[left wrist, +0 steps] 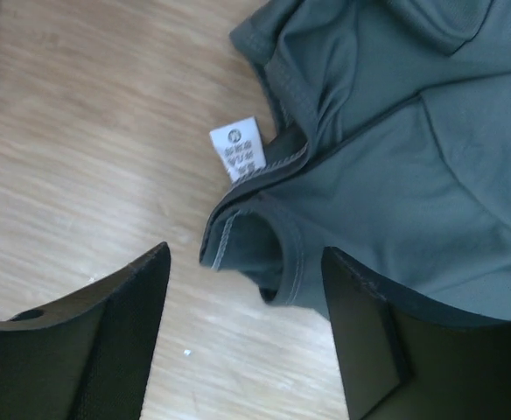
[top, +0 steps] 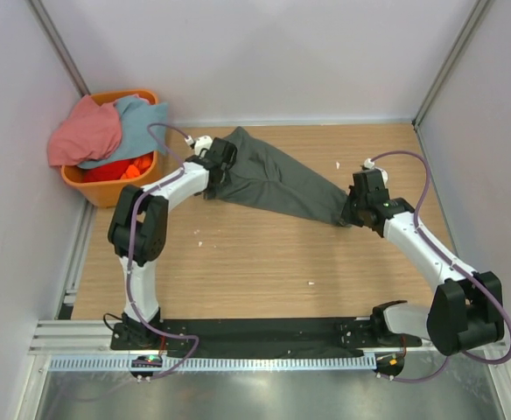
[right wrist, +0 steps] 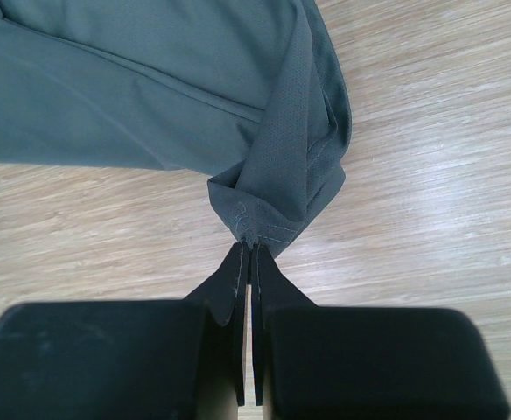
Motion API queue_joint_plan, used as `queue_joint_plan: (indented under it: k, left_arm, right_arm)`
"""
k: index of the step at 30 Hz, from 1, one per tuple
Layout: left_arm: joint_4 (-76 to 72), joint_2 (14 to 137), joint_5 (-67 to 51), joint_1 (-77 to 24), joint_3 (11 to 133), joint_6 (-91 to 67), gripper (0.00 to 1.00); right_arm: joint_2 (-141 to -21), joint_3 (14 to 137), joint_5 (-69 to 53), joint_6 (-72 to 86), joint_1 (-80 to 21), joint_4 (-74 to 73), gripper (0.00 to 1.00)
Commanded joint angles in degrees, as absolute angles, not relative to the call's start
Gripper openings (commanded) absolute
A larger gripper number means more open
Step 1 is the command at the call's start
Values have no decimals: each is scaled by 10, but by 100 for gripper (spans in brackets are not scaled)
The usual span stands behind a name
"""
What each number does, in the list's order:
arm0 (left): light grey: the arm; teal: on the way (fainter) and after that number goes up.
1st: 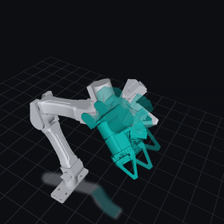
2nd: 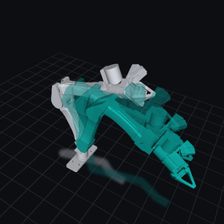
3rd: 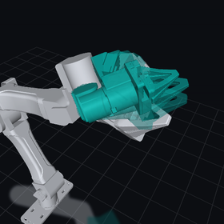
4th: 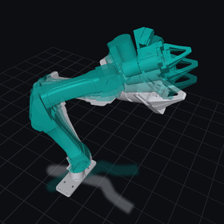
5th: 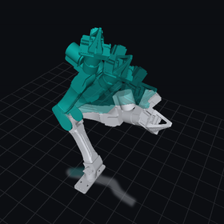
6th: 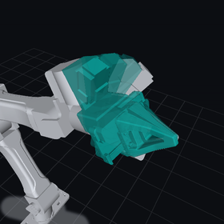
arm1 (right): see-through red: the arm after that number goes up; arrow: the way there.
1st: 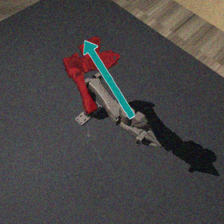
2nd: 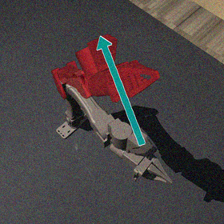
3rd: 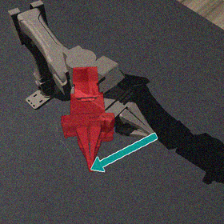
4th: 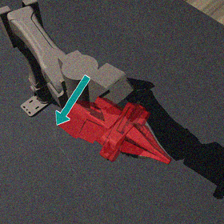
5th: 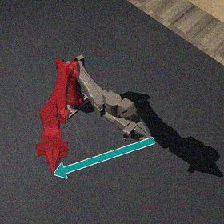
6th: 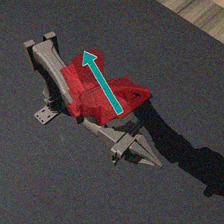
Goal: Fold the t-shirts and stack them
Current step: Flatten the tshirt out
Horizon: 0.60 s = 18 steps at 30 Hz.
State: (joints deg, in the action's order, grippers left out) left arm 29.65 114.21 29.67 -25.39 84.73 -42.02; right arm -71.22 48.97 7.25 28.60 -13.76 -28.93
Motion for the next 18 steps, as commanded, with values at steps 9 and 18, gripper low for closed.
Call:
queue_joint_plan:
  k: [9,18]
  left_arm:
    - [258,1224,261,-249,930,-386,20]
    - [294,1102,289,-249,926,-346,0]
  right_arm:
    - [-708,513,74,272,-141,-295,1]
    - [-707,569,105,261,-141,-338,1]
